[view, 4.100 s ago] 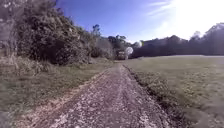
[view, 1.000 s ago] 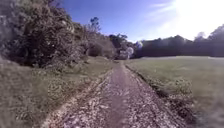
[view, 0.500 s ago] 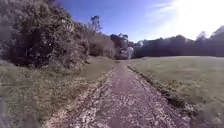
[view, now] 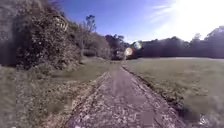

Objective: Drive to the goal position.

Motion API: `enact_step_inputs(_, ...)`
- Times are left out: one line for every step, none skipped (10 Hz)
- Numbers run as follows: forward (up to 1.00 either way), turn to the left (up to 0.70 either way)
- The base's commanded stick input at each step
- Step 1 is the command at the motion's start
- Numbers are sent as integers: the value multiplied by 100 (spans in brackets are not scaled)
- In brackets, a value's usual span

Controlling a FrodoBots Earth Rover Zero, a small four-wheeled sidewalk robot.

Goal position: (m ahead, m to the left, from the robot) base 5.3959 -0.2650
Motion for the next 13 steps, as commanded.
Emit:
enact_step_inputs(70, 0)
enact_step_inputs(70, 0)
enact_step_inputs(70, 0)
enact_step_inputs(70, 0)
enact_step_inputs(70, 0)
enact_step_inputs(70, 0)
enact_step_inputs(70, 0)
enact_step_inputs(70, -2)
enact_step_inputs(70, -14)
enact_step_inputs(70, -33)
enact_step_inputs(70, -34)
enact_step_inputs(70, -34)
enact_step_inputs(70, -33)
